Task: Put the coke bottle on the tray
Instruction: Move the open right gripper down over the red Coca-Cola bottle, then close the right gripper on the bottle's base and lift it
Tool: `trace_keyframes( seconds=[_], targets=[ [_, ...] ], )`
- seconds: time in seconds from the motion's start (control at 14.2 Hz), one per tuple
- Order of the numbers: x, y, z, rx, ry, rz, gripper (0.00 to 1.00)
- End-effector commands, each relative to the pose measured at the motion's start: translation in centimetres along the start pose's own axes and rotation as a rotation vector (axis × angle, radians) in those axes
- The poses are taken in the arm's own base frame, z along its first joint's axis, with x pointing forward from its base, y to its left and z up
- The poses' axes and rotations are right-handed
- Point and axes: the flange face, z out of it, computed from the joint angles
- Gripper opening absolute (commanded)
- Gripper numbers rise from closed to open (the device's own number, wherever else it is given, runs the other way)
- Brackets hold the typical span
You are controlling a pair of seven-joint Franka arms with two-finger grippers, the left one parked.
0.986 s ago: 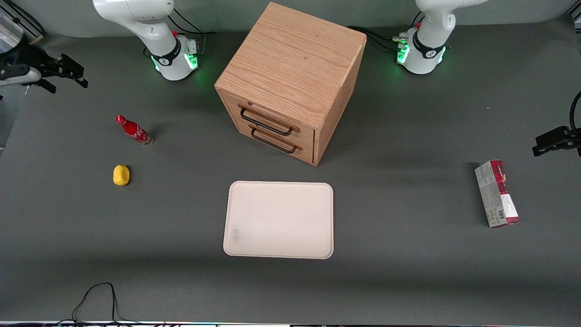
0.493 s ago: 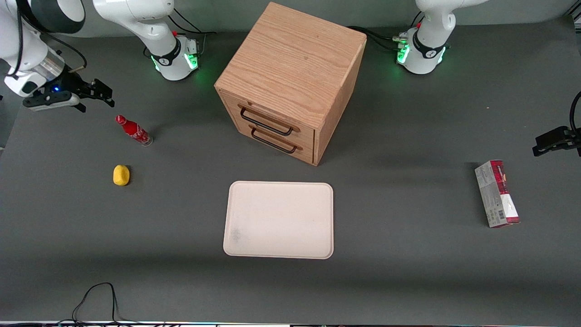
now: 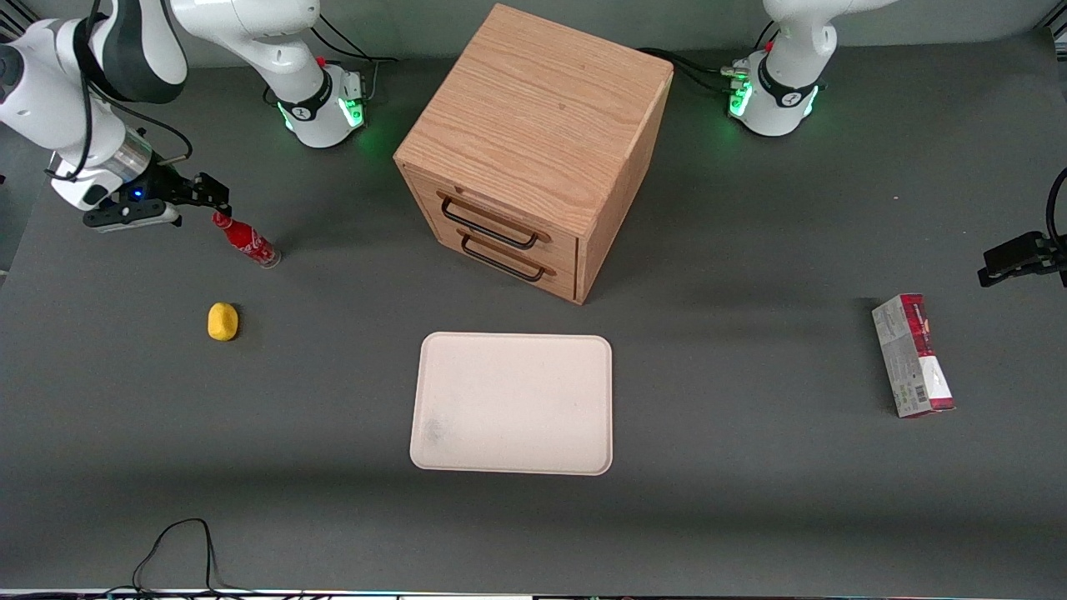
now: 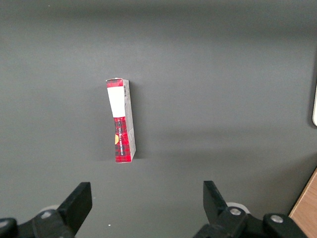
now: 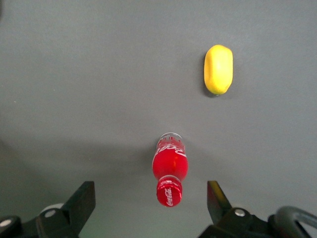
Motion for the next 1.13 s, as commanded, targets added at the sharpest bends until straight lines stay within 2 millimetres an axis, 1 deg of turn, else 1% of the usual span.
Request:
trace_keyframes(
  seconds=[0.0,0.14,0.28,0.35,0.7,0.85,1.06],
  targets=[
    [-0.8,-0.1,1.5,-0.005,0.004,-0.022,1.00],
    [-1.0,0.5,2.9,-0.022,-0.008,-0.028,1.00],
    [-1.5,1.6,4.1,-0.037,-0.014,-0.026,1.00],
    [-1.5,1.8,4.6,-0.038,-0.023,-0.027,1.00],
    [-1.4,1.7,6.6,-0.040,-0.032,-0.027,1.00],
    [-1.5,2.0,7.4,-0.038,-0.041,-0.020,1.00],
    [-1.5,2.0,7.6,-0.038,-0.046,-0.020,1.00]
  ],
)
